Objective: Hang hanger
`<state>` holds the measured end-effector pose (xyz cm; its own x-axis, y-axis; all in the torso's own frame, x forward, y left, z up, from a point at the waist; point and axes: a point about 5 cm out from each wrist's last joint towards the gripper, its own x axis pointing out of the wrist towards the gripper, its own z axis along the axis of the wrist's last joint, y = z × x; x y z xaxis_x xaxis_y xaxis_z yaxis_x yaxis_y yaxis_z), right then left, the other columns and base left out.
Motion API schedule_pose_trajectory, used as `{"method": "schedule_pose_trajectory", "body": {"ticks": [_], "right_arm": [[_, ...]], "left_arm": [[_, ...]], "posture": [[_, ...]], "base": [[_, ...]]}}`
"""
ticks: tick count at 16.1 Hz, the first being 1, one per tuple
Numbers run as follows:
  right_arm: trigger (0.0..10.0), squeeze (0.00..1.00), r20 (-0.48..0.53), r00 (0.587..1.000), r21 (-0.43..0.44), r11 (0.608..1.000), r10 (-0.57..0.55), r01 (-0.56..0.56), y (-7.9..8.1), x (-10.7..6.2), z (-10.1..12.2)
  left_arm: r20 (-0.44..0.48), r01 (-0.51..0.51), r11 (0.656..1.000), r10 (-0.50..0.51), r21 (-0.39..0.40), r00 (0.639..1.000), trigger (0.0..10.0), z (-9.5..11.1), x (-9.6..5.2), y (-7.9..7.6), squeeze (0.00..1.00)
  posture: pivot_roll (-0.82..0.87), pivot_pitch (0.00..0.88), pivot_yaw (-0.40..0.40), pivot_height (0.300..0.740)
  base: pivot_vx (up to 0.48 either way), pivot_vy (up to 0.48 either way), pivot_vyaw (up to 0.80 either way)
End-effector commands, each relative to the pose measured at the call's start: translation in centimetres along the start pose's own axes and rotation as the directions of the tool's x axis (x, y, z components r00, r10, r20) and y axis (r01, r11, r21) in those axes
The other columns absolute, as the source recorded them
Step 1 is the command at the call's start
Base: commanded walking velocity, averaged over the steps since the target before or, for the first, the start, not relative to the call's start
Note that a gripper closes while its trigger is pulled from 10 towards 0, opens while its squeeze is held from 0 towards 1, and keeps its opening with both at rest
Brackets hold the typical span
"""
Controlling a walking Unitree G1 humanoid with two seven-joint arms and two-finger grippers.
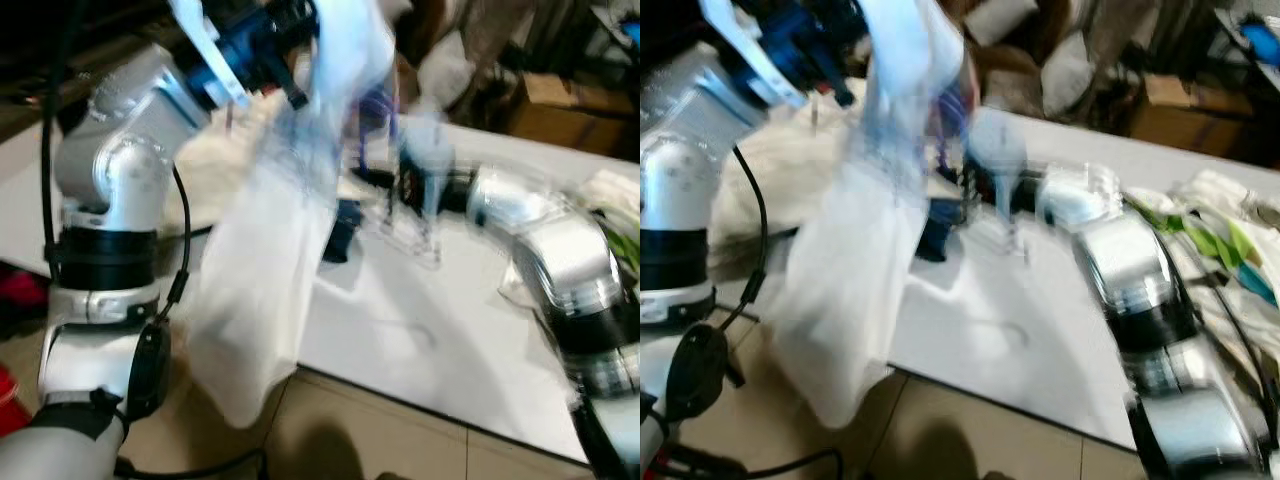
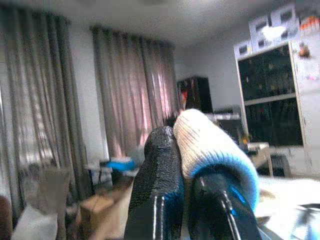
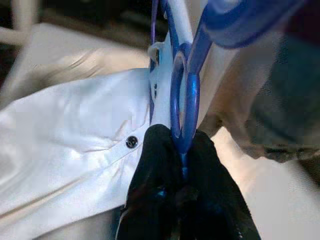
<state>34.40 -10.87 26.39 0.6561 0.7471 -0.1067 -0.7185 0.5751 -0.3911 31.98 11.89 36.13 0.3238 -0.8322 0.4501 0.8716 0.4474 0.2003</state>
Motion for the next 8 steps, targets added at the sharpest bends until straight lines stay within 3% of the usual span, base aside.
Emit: {"method": "schedule_pose_trajectory", "body": {"ticks": [1, 2, 3, 4, 5, 7, 8], "right_arm": [[10.0, 0.00, 0.038, 0.980, -0.061, 0.978, -0.196, 0.198, -3.5, -0.6, 1.3], [10.0, 0.00, 0.055, 0.960, -0.101, 0.955, -0.274, 0.279, -5.0, -0.7, 2.0], [10.0, 0.00, 0.160, 0.866, -0.183, 0.848, -0.474, 0.498, -8.3, -1.8, 4.6], [10.0, 0.00, 0.260, 0.801, -0.143, 0.799, -0.540, 0.585, -9.8, -2.7, 6.4], [10.0, 0.00, 0.301, 0.784, -0.110, 0.797, -0.543, 0.594, -10.2, -2.9, 7.0], [10.0, 0.00, 0.260, 0.848, -0.126, 0.854, -0.462, 0.504, -9.3, -1.7, 5.1], [10.0, 0.00, 0.205, 0.895, -0.132, 0.895, -0.396, 0.426, -8.2, -0.8, 3.1]], "left_arm": [[0.097, 0.009, 1.000, -0.010, 0.009, 0.995, 10.0, 2.1, 0.2, -0.2, 0.00], [0.142, 0.007, 1.000, -0.008, 0.005, 0.990, 10.0, 2.9, 0.2, -0.1, 0.00], [0.243, 0.003, 1.000, -0.003, -0.002, 0.970, 10.0, 4.7, -0.1, 0.0, 0.00], [0.306, -0.013, 1.000, 0.017, -0.016, 0.952, 10.0, 5.9, -0.6, 0.3, 0.00], [0.329, -0.032, 0.999, 0.037, -0.021, 0.944, 10.0, 6.3, -0.9, 0.5, 0.00], [0.293, -0.123, 0.992, 0.122, -0.016, 0.948, 10.0, 5.7, -1.7, 1.5, 0.00], [0.242, -0.180, 0.983, 0.182, -0.030, 0.953, 10.0, 4.4, -1.7, 2.0, 0.00]], "posture": [[-0.03, 0.000, -0.047, 0.740], [-0.03, 0.000, -0.049, 0.740], [-0.03, 0.000, -0.051, 0.740], [-0.02, 0.000, -0.055, 0.740], [-0.02, 0.000, -0.057, 0.740], [-0.02, 0.000, -0.060, 0.740], [-0.02, 0.000, -0.058, 0.740]], "base": [[0.000, 0.000, 0.00], [0.000, 0.000, 0.00], [0.000, 0.000, 0.00], [0.000, 0.000, 0.00], [0.000, 0.000, 0.00], [0.000, 0.000, 0.00], [0.000, 0.000, 0.00]]}}
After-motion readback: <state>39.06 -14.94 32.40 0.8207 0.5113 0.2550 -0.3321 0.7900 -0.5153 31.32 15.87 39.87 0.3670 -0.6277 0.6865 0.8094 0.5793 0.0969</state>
